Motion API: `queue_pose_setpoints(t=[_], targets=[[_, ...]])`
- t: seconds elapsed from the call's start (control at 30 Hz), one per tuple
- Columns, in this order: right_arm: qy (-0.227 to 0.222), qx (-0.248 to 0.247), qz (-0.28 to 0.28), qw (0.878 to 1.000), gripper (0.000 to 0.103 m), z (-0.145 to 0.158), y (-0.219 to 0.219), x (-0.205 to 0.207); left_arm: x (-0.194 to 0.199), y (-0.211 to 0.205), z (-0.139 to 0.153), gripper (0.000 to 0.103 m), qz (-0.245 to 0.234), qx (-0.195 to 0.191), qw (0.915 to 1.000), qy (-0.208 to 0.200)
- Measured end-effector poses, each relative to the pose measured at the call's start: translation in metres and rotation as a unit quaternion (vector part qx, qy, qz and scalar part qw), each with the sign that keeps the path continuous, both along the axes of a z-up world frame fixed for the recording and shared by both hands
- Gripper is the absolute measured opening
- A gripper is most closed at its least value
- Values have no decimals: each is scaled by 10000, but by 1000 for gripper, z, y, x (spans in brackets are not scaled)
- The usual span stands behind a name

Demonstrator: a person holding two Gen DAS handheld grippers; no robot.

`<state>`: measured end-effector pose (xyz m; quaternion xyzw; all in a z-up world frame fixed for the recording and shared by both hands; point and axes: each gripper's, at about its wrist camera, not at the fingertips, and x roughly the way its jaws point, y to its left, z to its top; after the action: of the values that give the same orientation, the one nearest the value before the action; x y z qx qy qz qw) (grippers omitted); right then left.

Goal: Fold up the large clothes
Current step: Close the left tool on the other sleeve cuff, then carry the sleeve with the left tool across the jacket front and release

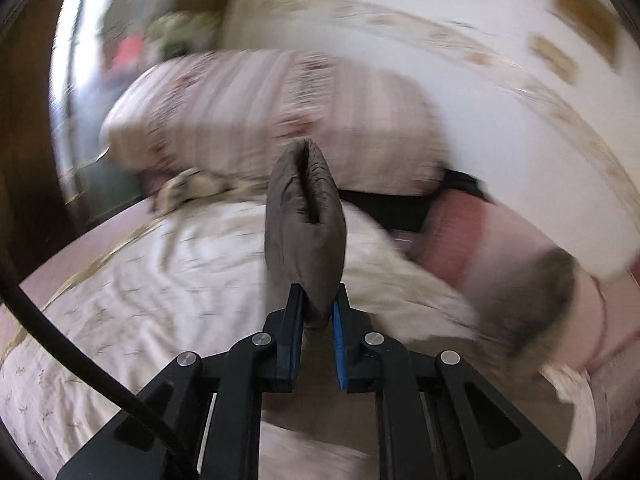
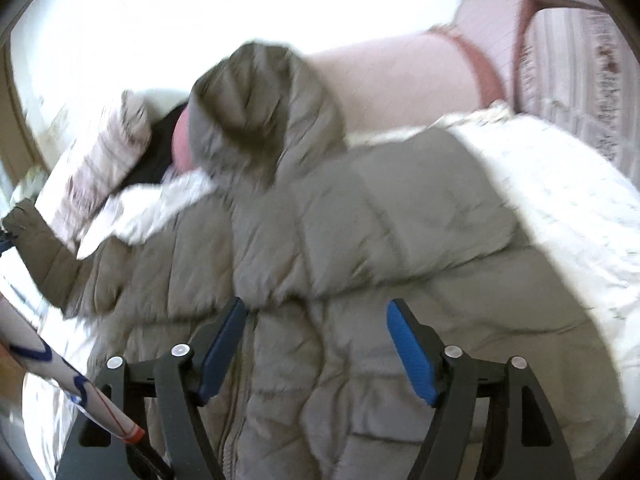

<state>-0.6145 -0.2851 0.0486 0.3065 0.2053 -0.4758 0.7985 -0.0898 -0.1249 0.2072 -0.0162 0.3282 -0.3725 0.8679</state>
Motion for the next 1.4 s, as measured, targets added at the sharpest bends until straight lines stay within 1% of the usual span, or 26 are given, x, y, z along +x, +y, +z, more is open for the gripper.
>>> queue_pose_setpoints(t=[0.13,0.2,0.27,0.33,0.37,0.5,0.6,0.67,0.7,0.73,0.77,0.8,0.83,0.87,0.9,0.93,0.97,1.0,1.07,1.1,1.13,1.17,1.2,1.23,1.3,1.4], targets=[[-275,116,-504,9983,80,8,-3,-24,-85,-36,29,13,-722,40,9966,-394],[-316,253,-726,9965,80,8,-7,-31,-135,-53,31,13,-1128,86,9920,-563],[-340,423,-937,9941,80,6,-11,-42,-178,-68,23,13,-1445,163,9870,-681],[-350,573,-1225,9902,80,4,-15,-54,-222,-87,2,13,-1799,330,9809,-656],[-361,598,-1310,9889,80,2,-16,-60,-235,-95,-9,13,-1919,415,9788,-586],[-382,723,-1713,9818,80,0,-25,-78,-289,-128,-72,13,-2332,969,9674,-181],[-474,845,-1902,9769,80,-2,-30,-90,-309,-143,-120,15,-2526,1372,9576,166],[-554,913,-1929,9754,80,-3,-33,-94,-316,-152,-144,17,-2520,1703,9524,215],[-603,948,-1917,9750,80,-4,-34,-96,-322,-154,-155,18,-2550,1909,9477,197],[-692,977,-1881,9748,80,-4,-34,-98,-326,-154,-159,20,-2609,2035,9435,169],[-764,986,-1855,9747,80,-5,-33,-100,-329,-153,-161,28,-2723,2134,9381,150],[-901,986,-1801,9745,79,-4,-32,-101,-332,-147,-158,40,-2891,2141,9329,155],[-1001,979,-1740,9747,74,-3,-31,-101,-332,-137,-151,46,-2977,2039,9325,152],[-1209,977,-1562,9754,68,-3,-31,-100,-330,-125,-143,53,-3019,1846,9352,127],[-1351,993,-1402,9758,61,-3,-31,-97,-328,-110,-128,59,-2999,1522,9418,38],[-1531,1042,-1163,9758,60,-4,-31,-92,-324,-96,-116,63,-2911,1247,9485,-46],[-1711,1125,-907,9746,59,-7,-31,-86,-320,-84,-107,71,-2809,1021,9542,-117],[-1920,1277,-562,9714,57,-11,-32,-77,-309,-69,-95,74,-2579,717,9632,-258],[-2135,1395,-192,9667,57,-16,-30,-65,-282,-52,-81,74,-1963,512,9778,-527],[-2239,1454,-25,9637,57,-19,-30,-58,-261,-44,-76,74,-1585,401,9850,-547],[-2291,1512,52,9616,57,-22,-30,-51,-236,-38,-74,74,-1202,279,9913,-447],[-2323,1539,97,9603,57,-24,-31,-46,-212,-31,-75,74,-763,231,9960,-393],[-2339,1567,129,9595,57,-28,-33,-40,-198,-29,-77,74,-470,244,9979,-365],[-2301,1584,122,9601,57,-32,-36,-34,-181,-27,-82,74,-296,291,9988,-269],[-2188,1669,128,9613,57,-45,-43,-24,-149,-29,-94,74,-121,401,9991,73],[-2222,1904,88,9562,57,-64,-59,-8,-126,-28,-107,74,-53,376,9985,402]])
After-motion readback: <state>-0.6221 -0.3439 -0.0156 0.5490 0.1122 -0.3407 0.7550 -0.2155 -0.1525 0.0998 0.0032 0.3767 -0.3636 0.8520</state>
